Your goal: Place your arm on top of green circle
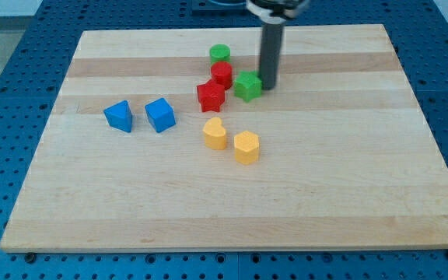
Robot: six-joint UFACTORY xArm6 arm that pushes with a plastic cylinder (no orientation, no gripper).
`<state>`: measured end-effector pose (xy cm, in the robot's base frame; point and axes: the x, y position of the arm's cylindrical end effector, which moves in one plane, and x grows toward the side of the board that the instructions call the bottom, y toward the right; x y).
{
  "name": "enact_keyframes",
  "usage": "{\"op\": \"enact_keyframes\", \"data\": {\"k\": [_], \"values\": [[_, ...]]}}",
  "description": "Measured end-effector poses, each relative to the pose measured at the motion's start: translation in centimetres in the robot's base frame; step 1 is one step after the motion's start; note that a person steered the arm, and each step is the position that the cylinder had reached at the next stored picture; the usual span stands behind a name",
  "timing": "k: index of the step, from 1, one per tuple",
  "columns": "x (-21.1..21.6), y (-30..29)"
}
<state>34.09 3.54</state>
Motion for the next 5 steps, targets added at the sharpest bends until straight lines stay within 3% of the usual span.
{"op": "enact_keyframes", "data": {"k": [1,2,3,4,5], "values": [[-1.1,-4.1],[-1.9,-2.8],[-6.4,3.4],[-13.4,3.1],[-13.7,-2.8]]}}
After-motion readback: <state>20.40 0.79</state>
